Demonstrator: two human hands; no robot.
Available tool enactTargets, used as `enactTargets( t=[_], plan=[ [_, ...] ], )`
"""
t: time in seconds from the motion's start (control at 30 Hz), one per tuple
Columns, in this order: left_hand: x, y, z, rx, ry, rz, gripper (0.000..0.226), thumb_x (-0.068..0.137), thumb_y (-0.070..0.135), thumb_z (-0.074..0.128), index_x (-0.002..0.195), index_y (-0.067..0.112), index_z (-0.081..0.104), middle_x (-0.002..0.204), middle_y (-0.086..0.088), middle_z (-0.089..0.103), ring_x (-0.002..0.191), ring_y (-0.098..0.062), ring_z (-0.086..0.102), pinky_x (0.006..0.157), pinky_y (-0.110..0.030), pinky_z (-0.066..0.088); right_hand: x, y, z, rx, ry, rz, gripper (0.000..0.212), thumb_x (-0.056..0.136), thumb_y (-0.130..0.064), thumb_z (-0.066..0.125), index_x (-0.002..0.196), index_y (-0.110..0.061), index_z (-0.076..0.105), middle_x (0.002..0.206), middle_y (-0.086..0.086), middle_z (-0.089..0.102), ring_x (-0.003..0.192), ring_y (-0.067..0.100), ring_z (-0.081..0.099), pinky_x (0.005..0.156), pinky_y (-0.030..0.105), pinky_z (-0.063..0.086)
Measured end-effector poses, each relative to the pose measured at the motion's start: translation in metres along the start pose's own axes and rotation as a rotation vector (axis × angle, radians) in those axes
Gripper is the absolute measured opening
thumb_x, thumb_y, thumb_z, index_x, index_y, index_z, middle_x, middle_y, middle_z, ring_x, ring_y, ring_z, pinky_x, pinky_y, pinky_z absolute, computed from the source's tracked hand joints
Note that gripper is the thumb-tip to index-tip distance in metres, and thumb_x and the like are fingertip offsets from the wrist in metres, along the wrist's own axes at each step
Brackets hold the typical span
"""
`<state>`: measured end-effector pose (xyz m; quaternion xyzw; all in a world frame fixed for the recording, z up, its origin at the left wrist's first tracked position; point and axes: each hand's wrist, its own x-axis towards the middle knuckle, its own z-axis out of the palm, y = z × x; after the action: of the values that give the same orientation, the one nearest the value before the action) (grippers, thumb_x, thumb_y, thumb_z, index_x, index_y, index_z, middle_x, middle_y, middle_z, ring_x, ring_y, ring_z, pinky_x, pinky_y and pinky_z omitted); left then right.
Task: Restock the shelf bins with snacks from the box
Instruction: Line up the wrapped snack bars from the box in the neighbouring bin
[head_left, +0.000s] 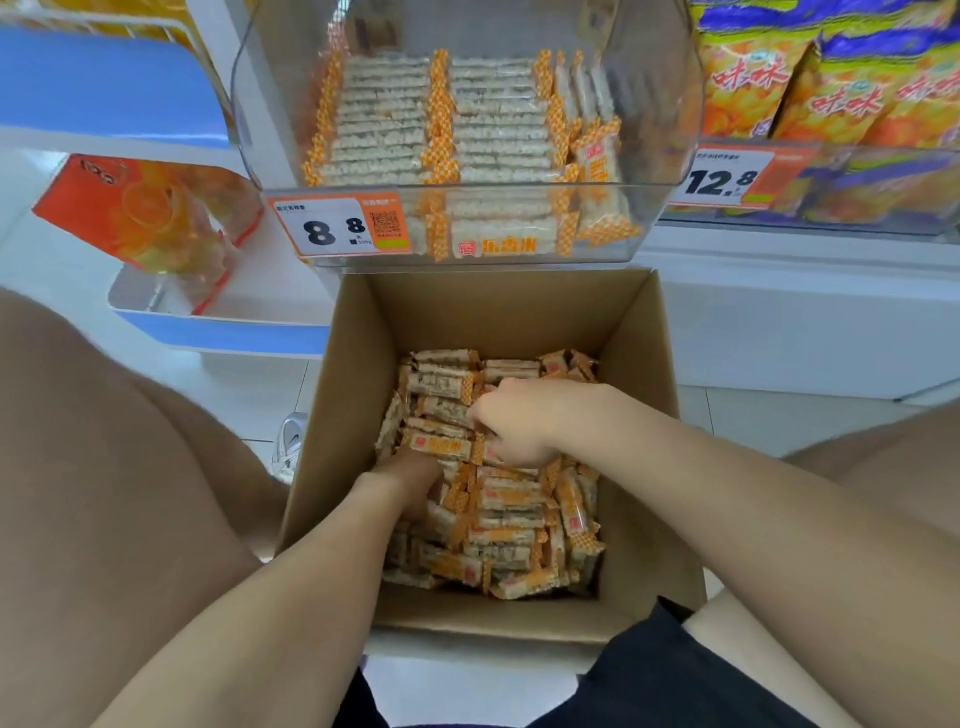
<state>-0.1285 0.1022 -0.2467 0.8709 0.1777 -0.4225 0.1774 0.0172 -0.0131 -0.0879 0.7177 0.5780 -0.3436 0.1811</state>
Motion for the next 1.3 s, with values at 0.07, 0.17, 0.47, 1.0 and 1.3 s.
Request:
enactTargets(
  t=[0.07,0.17,0.47,1.0,1.3],
  plan=[
    [-0.003,0.003,-0.013,-0.148,0.024,0.024,0.026,0.089,0.017,0.072,0.106,0.035,0.064,0.126,0.001,0.060,0.104,-0.019,0.060,0.081,-0.033,0.056,-0.007,0.005,-0.007,-0.007,0.004,0.012,0.034,0.103,-0.013,0.047,0.134,-0.016,0.060,0.114,0.010,0.067,0.075,0.023,0.065,0.051,0.029,0.044],
    [-0.016,0.017,-0.052,-0.357,0.125,0.135,0.041,0.088,0.007,0.062,0.108,0.042,0.068,0.127,0.002,0.064,0.109,-0.019,0.063,0.085,-0.036,0.058,-0.026,0.022,-0.029,0.028,0.051,0.078,0.020,0.097,-0.005,0.052,0.109,-0.012,0.066,0.103,0.010,0.065,0.079,0.030,0.066,0.058,0.035,0.046],
    [-0.115,0.056,-0.155,-0.990,0.456,0.573,0.043,0.089,0.000,0.079,0.126,0.016,0.065,0.116,-0.005,0.076,0.106,-0.020,0.073,0.089,-0.033,0.061,-0.097,0.060,-0.065,0.278,0.211,0.089,0.026,0.091,-0.020,0.072,0.116,-0.018,0.073,0.079,-0.015,0.071,0.092,0.013,0.071,0.088,0.036,0.059],
    [-0.201,0.136,-0.221,-1.074,1.035,0.329,0.058,0.076,0.049,0.090,0.122,0.029,0.061,0.113,0.010,0.068,0.097,-0.012,0.073,0.070,-0.038,0.066,-0.168,0.050,-0.089,0.968,0.929,0.033,0.029,0.075,-0.028,0.092,0.094,-0.019,0.072,0.071,0.004,0.075,0.059,0.023,0.073,0.057,0.041,0.062],
    [-0.161,0.141,-0.325,-1.140,0.929,0.265,0.044,0.082,0.017,0.089,0.116,0.001,0.066,0.102,-0.020,0.073,0.079,-0.029,0.077,0.066,-0.038,0.066,-0.196,0.085,-0.114,1.279,1.151,0.197,0.011,0.097,-0.012,0.066,0.099,-0.017,0.076,0.077,0.008,0.077,0.059,0.016,0.071,0.056,0.027,0.057]
  ],
)
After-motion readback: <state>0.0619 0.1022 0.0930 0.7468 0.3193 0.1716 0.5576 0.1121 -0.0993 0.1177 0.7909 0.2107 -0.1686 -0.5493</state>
